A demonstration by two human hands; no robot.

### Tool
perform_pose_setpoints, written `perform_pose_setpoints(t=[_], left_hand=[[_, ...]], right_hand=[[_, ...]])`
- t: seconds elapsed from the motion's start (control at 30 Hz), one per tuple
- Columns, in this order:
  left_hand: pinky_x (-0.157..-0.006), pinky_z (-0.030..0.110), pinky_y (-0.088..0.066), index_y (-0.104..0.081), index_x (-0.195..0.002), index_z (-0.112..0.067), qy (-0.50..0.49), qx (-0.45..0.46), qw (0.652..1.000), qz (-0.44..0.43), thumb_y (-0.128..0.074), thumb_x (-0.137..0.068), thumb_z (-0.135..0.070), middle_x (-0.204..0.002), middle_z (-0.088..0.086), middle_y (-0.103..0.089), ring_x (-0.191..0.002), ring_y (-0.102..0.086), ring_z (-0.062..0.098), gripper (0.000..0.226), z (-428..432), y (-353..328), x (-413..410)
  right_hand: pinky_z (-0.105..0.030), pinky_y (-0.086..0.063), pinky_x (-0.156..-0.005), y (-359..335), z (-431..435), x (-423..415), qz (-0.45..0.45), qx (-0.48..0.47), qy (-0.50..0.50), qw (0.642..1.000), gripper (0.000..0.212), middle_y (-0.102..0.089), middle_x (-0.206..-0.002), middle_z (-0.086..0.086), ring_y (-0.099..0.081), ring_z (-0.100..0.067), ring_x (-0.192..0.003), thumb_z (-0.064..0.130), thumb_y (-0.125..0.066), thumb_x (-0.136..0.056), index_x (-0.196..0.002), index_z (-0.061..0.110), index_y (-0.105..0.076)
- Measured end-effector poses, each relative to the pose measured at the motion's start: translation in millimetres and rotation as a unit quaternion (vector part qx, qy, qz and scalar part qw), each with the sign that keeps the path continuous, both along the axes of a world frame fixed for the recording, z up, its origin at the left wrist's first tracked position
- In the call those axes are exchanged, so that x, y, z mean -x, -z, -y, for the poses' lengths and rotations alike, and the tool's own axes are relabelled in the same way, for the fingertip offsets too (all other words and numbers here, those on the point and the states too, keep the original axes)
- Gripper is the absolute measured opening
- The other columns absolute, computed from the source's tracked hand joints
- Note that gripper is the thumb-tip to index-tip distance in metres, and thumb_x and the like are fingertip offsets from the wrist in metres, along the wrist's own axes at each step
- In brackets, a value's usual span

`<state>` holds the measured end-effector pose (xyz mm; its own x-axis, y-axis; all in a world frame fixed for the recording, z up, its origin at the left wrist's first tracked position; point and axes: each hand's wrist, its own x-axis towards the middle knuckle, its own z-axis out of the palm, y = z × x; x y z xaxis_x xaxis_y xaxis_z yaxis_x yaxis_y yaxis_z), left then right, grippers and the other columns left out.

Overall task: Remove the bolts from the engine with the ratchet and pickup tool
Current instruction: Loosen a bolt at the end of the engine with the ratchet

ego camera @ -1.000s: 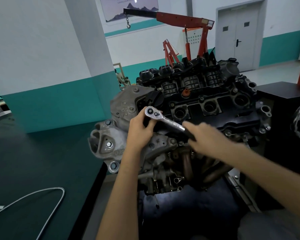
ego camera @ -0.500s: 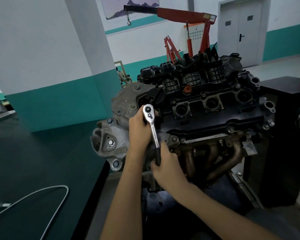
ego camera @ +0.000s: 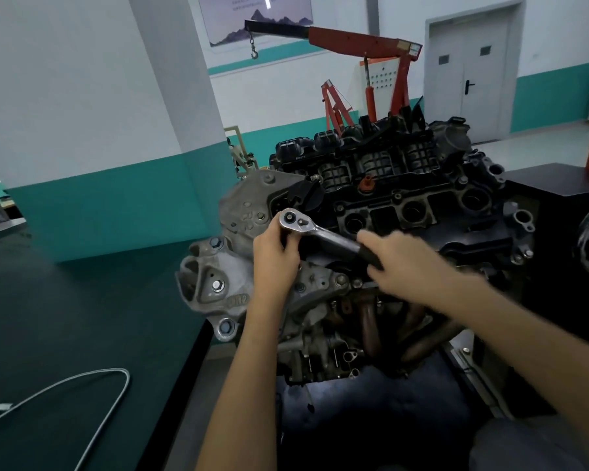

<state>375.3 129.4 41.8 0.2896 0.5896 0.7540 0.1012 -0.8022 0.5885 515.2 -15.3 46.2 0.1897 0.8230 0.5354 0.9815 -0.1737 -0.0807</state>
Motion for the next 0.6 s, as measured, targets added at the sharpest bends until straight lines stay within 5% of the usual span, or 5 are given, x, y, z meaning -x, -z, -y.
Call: perform_pose_setpoints(t=[0.13,0.2,0.3,0.47,0.6], left_hand=[[-0.054,0.026,-0.043,-0.062,-0.088,-0.009,0.007,-0.019,0.999,-0.025,-0.052,-0.087,0.002,-0.065,-0.001,-0.062,-0.056,-0.055,0.011,0.015,0,1,0],[-0.064,0.031,-0.047,-0.064,-0.089,-0.012,0.019,-0.002,1.0,-0.016,-0.053,-0.087,-0.002,-0.074,0.004,-0.068,-0.068,-0.062,0.023,0.015,-1,2,1],[-0.07,0.028,-0.049,-0.064,-0.086,-0.019,0.035,0.016,0.999,-0.005,-0.054,-0.086,-0.002,-0.078,-0.001,-0.07,-0.076,-0.065,0.02,0.02,0,2,2],[-0.075,0.014,-0.048,-0.067,-0.1,-0.018,0.105,0.004,0.994,-0.02,-0.054,-0.09,-0.002,-0.1,-0.015,-0.071,-0.084,-0.063,0.005,0.022,-2,-3,6],[-0.063,0.017,-0.043,-0.067,-0.1,-0.028,0.108,0.027,0.992,-0.058,-0.054,-0.097,-0.017,-0.076,-0.005,-0.066,-0.063,-0.053,0.002,0.017,-4,-2,5]], right_hand=[[-0.027,-0.043,-0.05,58,-9,68,-0.308,-0.055,-0.07,0.947,0.025,-0.051,-0.063,0.003,-0.058,-0.018,-0.058,0.012,-0.058,-0.082,-0.092,0.025,-0.039],[-0.021,-0.044,-0.049,68,-23,94,-0.356,-0.083,-0.084,0.927,0.025,-0.051,-0.063,0.005,-0.054,-0.01,-0.054,0.01,-0.056,-0.082,-0.098,0.021,-0.04],[-0.032,-0.048,-0.054,66,-26,98,-0.369,-0.076,-0.102,0.921,0.029,-0.053,-0.066,0.004,-0.055,-0.015,-0.057,0.008,-0.055,-0.081,-0.106,0.018,-0.042],[-0.033,-0.045,-0.059,23,0,23,-0.146,0.027,-0.069,0.987,0.032,-0.045,-0.068,0.003,-0.06,-0.031,-0.072,0.017,-0.058,-0.081,-0.11,0.021,-0.045],[-0.03,-0.034,-0.058,-31,-1,-32,0.103,0.083,-0.025,0.991,0.035,-0.051,-0.078,0.001,-0.055,-0.025,-0.071,0.023,-0.053,-0.09,-0.122,0.023,-0.04]])
